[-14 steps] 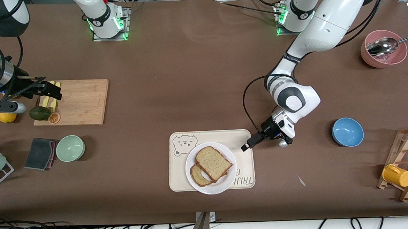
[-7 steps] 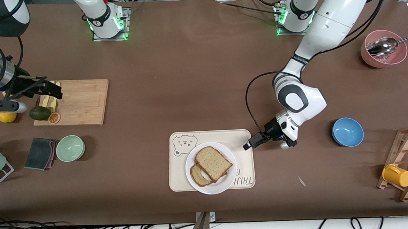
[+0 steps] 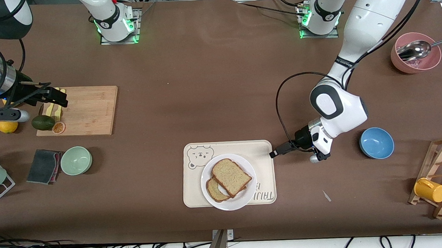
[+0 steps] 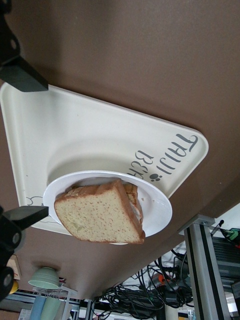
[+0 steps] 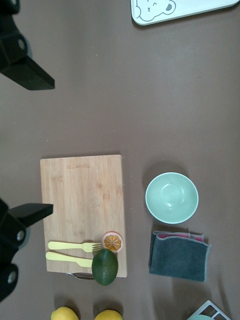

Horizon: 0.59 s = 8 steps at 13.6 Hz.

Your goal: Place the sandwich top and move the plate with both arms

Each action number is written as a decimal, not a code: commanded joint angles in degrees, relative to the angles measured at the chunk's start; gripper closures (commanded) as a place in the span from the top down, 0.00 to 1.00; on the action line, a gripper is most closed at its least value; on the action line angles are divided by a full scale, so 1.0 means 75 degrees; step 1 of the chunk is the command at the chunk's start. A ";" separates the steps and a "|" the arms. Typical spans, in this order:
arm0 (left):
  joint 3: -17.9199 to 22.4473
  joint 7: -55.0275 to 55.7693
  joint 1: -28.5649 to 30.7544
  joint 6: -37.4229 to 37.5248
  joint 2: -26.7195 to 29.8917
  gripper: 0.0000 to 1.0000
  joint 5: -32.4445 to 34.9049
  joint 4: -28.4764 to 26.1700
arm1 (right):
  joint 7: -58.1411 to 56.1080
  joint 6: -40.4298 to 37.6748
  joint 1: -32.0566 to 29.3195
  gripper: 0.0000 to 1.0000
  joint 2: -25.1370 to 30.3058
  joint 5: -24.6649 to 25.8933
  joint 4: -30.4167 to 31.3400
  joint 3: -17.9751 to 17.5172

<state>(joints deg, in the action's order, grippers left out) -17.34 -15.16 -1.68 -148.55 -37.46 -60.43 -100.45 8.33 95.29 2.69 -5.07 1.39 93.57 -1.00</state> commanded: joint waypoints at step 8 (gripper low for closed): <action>0.0565 0.4140 0.0376 0.2284 0.1360 1.00 0.6012 -0.0236 | -0.0103 -0.0050 0.0004 1.00 0.0125 -0.0104 0.0039 0.0016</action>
<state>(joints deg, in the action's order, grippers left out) -14.37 11.95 1.16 -135.92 -30.94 -22.55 -100.76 8.33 95.31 2.69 -5.02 1.39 93.57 -0.99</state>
